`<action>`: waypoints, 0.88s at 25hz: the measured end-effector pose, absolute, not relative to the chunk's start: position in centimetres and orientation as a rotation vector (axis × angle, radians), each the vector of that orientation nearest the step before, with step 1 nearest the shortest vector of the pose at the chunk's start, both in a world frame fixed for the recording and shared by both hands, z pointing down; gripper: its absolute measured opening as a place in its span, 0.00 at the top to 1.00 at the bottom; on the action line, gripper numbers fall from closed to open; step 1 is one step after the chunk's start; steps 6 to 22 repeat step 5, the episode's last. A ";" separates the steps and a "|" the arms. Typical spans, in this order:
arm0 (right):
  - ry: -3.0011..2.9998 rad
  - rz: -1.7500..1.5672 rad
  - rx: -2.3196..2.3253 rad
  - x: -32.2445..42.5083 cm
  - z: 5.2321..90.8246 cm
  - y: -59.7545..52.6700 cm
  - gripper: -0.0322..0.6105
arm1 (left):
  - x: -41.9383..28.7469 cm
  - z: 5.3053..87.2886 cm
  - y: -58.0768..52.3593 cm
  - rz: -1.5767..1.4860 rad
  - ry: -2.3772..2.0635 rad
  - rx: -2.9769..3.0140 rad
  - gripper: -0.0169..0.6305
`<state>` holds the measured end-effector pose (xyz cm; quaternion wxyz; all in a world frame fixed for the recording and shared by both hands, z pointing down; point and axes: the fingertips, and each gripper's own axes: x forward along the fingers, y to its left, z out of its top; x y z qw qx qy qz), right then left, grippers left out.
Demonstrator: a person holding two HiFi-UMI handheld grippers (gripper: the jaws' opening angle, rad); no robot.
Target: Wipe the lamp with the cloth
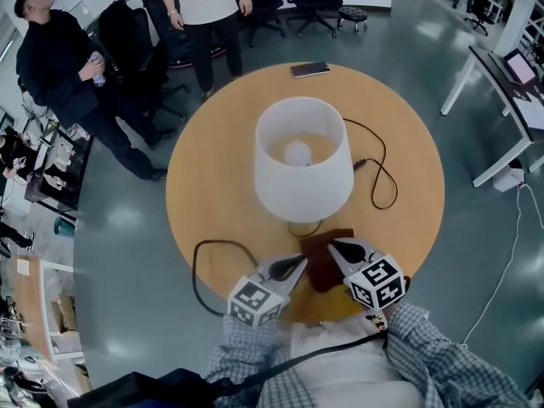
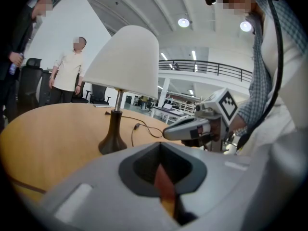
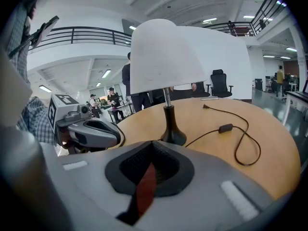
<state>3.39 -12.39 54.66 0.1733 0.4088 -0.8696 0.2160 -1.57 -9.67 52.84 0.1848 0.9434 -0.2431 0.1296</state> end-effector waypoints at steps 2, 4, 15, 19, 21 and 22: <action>-2.466 0.612 1.162 3.3 54.6 -12.5 0.94 | -1.7 52.8 -9.7 0.375 -0.684 2.657 0.97; -2.468 0.613 1.160 3.3 54.6 -12.5 0.94 | -1.7 52.9 -9.7 0.380 -0.682 2.657 0.97; -2.468 0.614 1.159 3.3 54.6 -12.5 0.94 | -1.6 52.9 -9.6 0.381 -0.681 2.656 0.97; -2.468 0.614 1.159 3.3 54.6 -12.5 0.94 | -1.6 52.9 -9.6 0.381 -0.681 2.656 0.97; -2.468 0.614 1.159 3.3 54.6 -12.5 0.94 | -1.6 52.9 -9.6 0.381 -0.681 2.656 0.97; -2.468 0.614 1.159 3.3 54.6 -12.5 0.94 | -1.6 52.9 -9.6 0.381 -0.681 2.656 0.97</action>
